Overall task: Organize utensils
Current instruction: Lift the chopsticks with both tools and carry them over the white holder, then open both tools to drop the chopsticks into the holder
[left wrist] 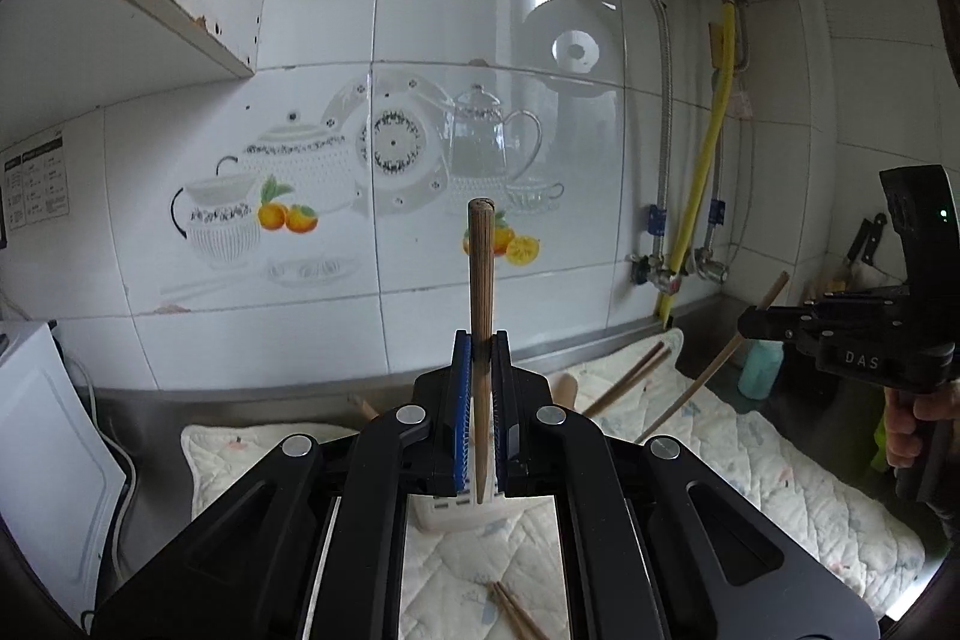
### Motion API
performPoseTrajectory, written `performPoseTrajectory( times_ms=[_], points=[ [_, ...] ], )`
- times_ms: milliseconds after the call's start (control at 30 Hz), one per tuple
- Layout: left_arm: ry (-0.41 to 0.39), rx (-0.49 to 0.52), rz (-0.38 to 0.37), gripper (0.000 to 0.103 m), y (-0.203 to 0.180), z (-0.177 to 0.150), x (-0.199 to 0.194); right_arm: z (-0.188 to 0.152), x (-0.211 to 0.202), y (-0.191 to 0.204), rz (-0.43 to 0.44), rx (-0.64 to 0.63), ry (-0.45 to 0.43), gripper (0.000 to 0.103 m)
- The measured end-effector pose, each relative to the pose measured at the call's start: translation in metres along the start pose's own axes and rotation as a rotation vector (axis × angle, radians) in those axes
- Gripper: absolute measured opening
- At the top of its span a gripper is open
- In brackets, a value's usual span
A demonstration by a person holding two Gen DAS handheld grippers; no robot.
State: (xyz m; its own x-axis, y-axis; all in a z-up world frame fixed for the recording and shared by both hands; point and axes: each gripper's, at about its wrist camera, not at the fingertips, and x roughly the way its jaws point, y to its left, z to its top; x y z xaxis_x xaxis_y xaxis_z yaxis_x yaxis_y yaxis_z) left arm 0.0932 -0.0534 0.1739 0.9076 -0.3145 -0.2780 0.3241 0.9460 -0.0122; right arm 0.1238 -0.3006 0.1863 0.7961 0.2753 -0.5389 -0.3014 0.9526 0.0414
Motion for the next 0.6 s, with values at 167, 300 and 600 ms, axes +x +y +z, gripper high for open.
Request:
performPoseTrajectory(
  times_ms=[167,300,600],
  points=[
    [-0.028,0.017,0.051,0.005,0.003,0.023,0.026,0.029,0.012,-0.001,-0.006,0.002,-0.026,0.007],
    [-0.010,-0.008,0.082,0.005,0.013,0.026,0.053,0.038,0.031,-0.003,-0.008,0.005,-0.010,0.007],
    [0.080,-0.074,0.099,0.005,0.035,0.007,0.103,0.034,0.078,-0.004,-0.004,0.002,0.065,0.007]
  ],
)
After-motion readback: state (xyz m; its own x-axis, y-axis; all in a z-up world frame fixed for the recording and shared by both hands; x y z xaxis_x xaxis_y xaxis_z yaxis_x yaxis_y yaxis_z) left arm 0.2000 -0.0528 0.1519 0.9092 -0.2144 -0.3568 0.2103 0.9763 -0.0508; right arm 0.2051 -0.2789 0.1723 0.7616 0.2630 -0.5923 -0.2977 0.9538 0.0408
